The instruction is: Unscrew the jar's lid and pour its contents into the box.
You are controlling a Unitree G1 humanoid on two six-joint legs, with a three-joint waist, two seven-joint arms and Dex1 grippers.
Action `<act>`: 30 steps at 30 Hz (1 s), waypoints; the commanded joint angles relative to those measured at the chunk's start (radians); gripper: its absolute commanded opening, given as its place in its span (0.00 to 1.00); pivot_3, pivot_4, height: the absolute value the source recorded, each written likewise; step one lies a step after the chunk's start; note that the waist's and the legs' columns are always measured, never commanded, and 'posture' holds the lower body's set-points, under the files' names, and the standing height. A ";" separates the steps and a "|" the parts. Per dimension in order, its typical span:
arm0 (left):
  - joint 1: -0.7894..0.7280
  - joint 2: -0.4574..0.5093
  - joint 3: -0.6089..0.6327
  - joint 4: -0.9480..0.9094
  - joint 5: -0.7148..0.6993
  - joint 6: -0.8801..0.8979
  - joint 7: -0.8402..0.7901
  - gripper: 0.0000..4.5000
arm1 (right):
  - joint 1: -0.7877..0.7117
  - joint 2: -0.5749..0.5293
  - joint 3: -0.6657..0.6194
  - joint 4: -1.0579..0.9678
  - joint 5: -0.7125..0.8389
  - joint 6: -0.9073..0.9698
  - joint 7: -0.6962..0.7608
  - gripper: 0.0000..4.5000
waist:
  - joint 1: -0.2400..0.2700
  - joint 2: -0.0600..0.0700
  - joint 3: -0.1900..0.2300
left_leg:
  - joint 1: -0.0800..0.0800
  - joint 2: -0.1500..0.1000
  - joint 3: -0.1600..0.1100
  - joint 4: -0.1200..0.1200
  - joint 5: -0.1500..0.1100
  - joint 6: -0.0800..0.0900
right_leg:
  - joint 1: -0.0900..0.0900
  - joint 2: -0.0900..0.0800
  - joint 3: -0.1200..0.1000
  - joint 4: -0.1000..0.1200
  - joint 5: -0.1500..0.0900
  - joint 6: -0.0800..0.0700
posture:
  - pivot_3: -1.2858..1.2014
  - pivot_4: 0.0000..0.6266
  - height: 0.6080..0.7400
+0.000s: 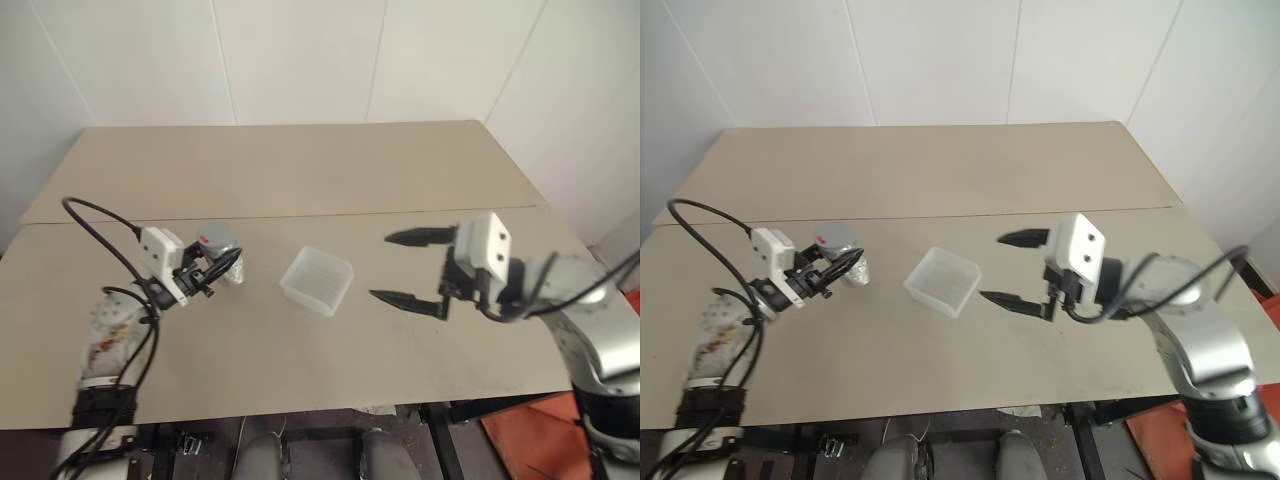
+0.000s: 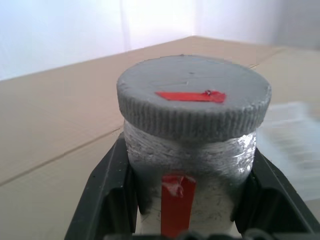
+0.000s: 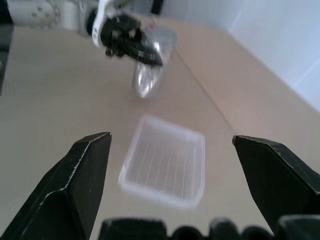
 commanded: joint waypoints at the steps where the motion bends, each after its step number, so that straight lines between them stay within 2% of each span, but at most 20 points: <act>1: -0.062 0.115 0.025 -0.087 -0.147 0.158 -0.168 0.44 | -0.129 0.078 0.038 0.049 0.049 0.041 -0.014 1.00 | -0.004 0.001 0.001 | 0.000 0.000 0.000 0.000 0.000 0.000 | 0.000 0.001 0.000 0.000 0.000 0.000 | 0.52 0.24 1.00; 4: -0.149 0.155 -0.048 -0.069 -0.184 0.220 -0.311 0.44 | -0.263 0.186 0.089 0.126 0.073 0.102 -0.032 1.00 | 0.001 0.002 0.001 | 0.000 0.000 0.000 0.000 0.000 0.000 | 0.000 0.001 0.000 0.000 0.000 0.000 | 0.52 0.24 1.00; 11: -0.313 0.059 -0.176 0.038 -0.097 0.157 -0.387 0.44 | -0.397 0.325 0.151 0.223 0.029 0.177 -0.111 1.00 | 0.012 0.002 0.002 | -0.004 -0.002 0.004 0.000 0.000 0.000 | 0.000 0.000 -0.002 0.001 0.000 0.000 | 0.52 0.24 1.00; 18: -0.361 -0.033 -0.184 0.078 -0.055 0.073 -0.375 0.44 | -0.422 0.371 0.179 0.253 -0.003 0.200 -0.145 1.00 | 0.006 0.002 0.001 | -0.010 -0.002 0.004 0.001 0.001 -0.002 | -0.006 0.001 -0.004 0.003 0.000 0.000 | 0.52 0.24 1.00; 28: -0.384 -0.055 -0.189 0.084 -0.043 0.043 -0.406 0.44 | -0.443 0.410 0.188 0.322 -0.041 0.192 -0.138 1.00 | -0.002 0.002 0.002 | -0.014 -0.001 0.002 0.002 0.001 -0.002 | -0.011 0.001 -0.003 0.004 0.001 0.000 | 0.52 0.24 1.00; 30: -0.387 -0.055 -0.191 0.082 -0.040 0.043 -0.409 0.44 | -0.447 0.413 0.185 0.335 -0.041 0.188 -0.133 0.87 | -0.002 0.002 0.002 | -0.015 -0.001 0.002 0.002 0.001 -0.002 | -0.011 0.001 -0.003 0.005 0.001 0.000 | 0.52 0.24 1.00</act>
